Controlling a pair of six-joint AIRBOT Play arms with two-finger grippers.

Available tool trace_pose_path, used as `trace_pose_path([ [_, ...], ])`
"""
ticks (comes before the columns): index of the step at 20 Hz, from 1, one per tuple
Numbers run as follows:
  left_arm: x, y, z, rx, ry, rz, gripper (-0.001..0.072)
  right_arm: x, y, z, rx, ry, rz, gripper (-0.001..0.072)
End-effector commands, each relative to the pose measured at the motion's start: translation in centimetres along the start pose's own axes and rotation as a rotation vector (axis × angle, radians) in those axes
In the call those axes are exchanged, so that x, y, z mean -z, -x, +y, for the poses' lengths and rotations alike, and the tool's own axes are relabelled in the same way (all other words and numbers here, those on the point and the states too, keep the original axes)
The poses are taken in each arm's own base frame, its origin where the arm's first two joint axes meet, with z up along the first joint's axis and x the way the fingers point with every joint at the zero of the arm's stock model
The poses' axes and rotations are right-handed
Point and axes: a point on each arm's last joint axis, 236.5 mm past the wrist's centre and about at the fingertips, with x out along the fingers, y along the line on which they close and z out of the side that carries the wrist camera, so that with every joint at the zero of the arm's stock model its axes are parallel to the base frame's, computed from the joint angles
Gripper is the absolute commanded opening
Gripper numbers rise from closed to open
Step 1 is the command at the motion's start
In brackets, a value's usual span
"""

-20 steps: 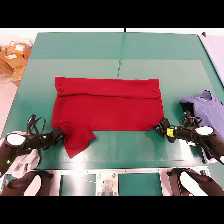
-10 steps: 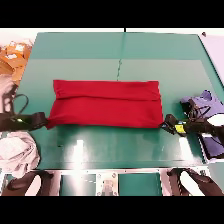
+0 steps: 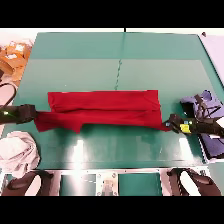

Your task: Fold the shirts.

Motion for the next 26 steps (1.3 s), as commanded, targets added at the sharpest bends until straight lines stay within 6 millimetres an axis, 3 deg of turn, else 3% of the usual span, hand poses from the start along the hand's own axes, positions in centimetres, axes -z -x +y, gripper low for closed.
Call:
trace_pose_path([
  [1,-1.9,-3.0,-0.2,0.053,-0.001,0.02,0.0028,-4.9,-0.6,3.9,-0.154,0.011,-0.126,0.0017],
  [5,-3.7,-9.1,1.9,0.051,0.056,0.079,0.0028,-9.7,-3.5,6.0,-0.156,0.057,-0.107,0.0017],
  [11,-8.2,-17.9,2.6,0.155,0.185,0.008,0.0028,-15.3,-10.2,6.9,-0.133,0.067,-0.03,0.0017],
  [14,-10.7,-19.8,2.6,0.175,0.15,-0.01,0.003,-16.3,-12.8,6.3,-0.122,0.05,0.004,0.0018],
  [17,-14.3,-19.6,1.9,0.181,0.099,-0.117,0.0031,-17.1,-12.7,6.2,-0.121,0.05,-0.011,0.0019],
  [18,-15.7,-19.2,2.0,0.171,0.106,-0.162,0.0033,-17.5,-12.3,6.2,-0.124,0.048,-0.021,0.0099],
  [19,-16.6,-18.7,2.0,0.171,0.105,-0.182,0.0182,-17.8,-11.8,6.2,-0.132,0.049,-0.015,0.0332],
  [20,-16.8,-18.3,1.6,0.183,0.099,-0.178,0.0622,-17.9,-10.9,6.3,-0.139,0.066,0.006,0.0576],
  [21,-16.8,-18.0,1.2,0.196,0.094,-0.164,0.0691,-18.2,-9.9,6.2,-0.147,0.077,0.022,0.0596],
  [23,-16.8,-17.2,0.1,0.224,0.066,-0.134,0.0704,-18.6,-7.5,5.3,-0.155,0.086,0.062,0.0596],
  [26,-18.8,-15.8,-0.5,0.234,0.053,-0.178,0.0704,-19.8,-5.2,0.9,-0.1,0.1,0.053,0.0595],
])
